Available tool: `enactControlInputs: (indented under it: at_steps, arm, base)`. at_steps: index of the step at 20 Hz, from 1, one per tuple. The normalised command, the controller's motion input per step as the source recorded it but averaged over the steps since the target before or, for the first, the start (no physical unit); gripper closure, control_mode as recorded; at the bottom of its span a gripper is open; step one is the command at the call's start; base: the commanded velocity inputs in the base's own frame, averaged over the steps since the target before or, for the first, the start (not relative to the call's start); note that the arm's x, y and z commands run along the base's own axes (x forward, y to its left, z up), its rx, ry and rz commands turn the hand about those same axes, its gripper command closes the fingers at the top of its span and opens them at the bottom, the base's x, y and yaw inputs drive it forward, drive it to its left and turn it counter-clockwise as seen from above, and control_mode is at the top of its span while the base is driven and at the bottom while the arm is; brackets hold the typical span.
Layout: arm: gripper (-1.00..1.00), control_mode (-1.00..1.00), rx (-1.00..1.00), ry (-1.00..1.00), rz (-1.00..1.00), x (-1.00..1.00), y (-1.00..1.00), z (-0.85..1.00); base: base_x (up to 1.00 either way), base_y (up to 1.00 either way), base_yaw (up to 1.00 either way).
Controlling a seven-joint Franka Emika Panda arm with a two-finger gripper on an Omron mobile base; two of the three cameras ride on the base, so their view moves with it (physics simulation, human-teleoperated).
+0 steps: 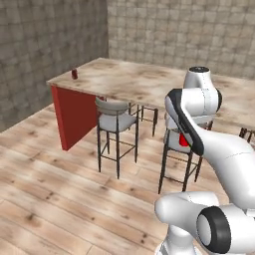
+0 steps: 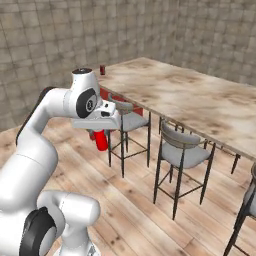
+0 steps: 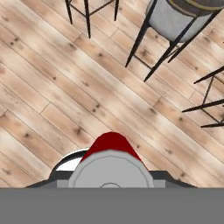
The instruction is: Four empty soda cans are scattered around the kitchen. Gather all the cans and cluster them next to the stove for recycling.
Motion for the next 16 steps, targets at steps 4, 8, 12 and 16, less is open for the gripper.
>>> enactControlInputs:
  at_steps: [4,8,12,16]
  arm:
    - [1.0,1.0,0.0,0.0,0.0,0.0,0.0,0.0]
    - [1.0,1.0,0.0,0.0,0.0,0.0,0.0,0.0]
    - [1.0,1.0,0.0,0.0,0.0,0.0,0.0,0.0]
    - [1.0,1.0,0.0,0.0,0.0,0.0,0.0,0.0]
  base:
    - [0.0,0.09,0.5]
    - [0.0,0.1,0.5]
    - [0.0,0.12,0.5]
    - [0.0,0.11,0.5]
